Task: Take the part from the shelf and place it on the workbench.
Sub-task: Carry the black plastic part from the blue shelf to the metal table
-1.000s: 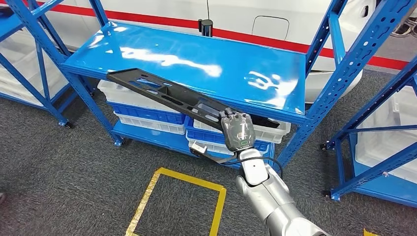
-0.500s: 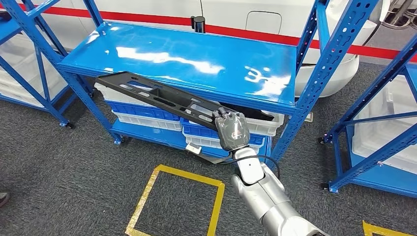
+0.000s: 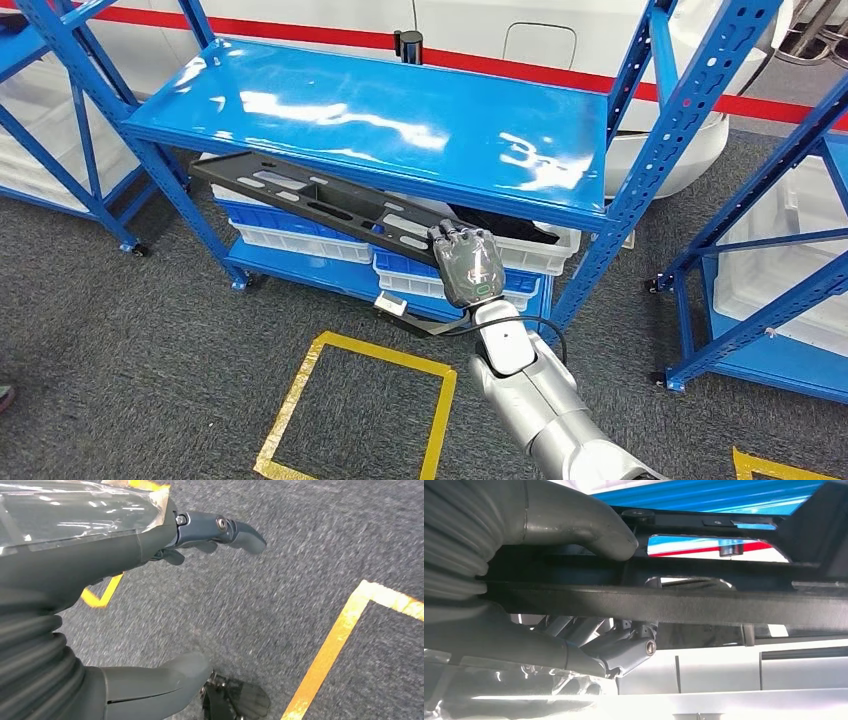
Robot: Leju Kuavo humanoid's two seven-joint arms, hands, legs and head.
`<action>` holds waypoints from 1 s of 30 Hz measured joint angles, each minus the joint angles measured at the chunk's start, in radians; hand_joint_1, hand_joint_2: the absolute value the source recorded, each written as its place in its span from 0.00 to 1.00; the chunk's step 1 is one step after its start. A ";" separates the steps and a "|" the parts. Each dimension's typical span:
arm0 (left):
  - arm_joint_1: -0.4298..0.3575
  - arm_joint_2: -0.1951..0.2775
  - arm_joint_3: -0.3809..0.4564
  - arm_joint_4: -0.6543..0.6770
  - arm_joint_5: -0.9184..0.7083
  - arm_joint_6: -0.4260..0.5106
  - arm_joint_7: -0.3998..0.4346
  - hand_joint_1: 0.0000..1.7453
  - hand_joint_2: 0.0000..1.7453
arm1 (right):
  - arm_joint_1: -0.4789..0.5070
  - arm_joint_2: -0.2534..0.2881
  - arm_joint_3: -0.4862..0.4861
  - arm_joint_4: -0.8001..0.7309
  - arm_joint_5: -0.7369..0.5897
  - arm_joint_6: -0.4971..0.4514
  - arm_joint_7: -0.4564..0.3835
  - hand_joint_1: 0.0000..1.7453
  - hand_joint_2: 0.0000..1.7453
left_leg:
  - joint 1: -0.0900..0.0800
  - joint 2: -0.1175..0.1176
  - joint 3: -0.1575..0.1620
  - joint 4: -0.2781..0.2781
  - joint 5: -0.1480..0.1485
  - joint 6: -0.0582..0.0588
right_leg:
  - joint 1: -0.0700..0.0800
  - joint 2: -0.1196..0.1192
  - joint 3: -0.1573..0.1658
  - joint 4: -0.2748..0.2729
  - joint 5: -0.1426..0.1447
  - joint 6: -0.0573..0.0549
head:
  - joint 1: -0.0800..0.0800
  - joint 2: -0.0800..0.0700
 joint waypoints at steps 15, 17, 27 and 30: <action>0.000 0.000 0.000 0.000 0.000 0.000 0.000 0.00 1.00 | 0.000 0.001 0.000 0.000 0.000 0.000 -0.001 1.00 1.00 | -0.001 0.000 -0.001 0.000 0.001 0.002 | -0.001 0.000 0.000 -0.002 0.001 0.002 | 0.001 0.000; 0.001 0.001 0.000 0.000 0.000 -0.001 -0.001 0.00 1.00 | -0.001 0.002 -0.001 0.000 0.000 0.000 -0.001 1.00 1.00 | -0.003 0.000 -0.001 -0.003 0.005 0.008 | -0.002 0.000 0.001 -0.006 0.005 0.008 | 0.001 0.000; 0.005 -0.001 0.006 0.000 -0.002 0.002 -0.006 0.00 1.00 | -0.021 0.007 -0.016 0.004 -0.001 0.000 -0.030 1.00 1.00 | -0.005 0.003 -0.091 0.113 -0.025 0.001 | 0.000 -0.001 0.043 -0.020 -0.026 -0.019 | 0.003 0.000; 0.006 0.001 0.015 0.000 -0.006 0.013 -0.030 0.00 1.00 | -0.019 0.013 -0.020 0.006 -0.002 0.000 -0.040 1.00 1.00 | 0.019 -0.001 -0.066 0.110 -0.031 -0.026 | -0.006 -0.002 0.028 -0.015 -0.016 -0.012 | -0.004 0.000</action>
